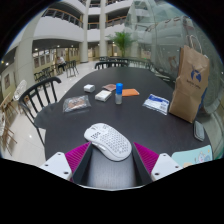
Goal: Arrange mouse
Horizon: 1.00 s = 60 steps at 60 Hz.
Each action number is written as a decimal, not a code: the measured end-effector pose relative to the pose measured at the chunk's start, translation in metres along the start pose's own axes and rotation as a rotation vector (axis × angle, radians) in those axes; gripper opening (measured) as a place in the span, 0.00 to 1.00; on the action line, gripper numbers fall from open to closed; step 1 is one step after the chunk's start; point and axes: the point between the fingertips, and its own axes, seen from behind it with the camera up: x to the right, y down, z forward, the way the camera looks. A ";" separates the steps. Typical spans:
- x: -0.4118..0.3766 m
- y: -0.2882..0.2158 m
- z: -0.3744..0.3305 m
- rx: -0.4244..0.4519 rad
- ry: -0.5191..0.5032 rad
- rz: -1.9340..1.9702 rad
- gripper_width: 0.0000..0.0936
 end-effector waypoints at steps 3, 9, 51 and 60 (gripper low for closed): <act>0.004 -0.005 0.008 -0.016 0.006 0.004 0.91; 0.011 -0.022 0.029 -0.022 0.023 0.011 0.92; 0.158 -0.078 -0.193 0.274 0.186 -0.009 0.41; 0.244 0.027 -0.186 0.084 0.284 0.128 0.41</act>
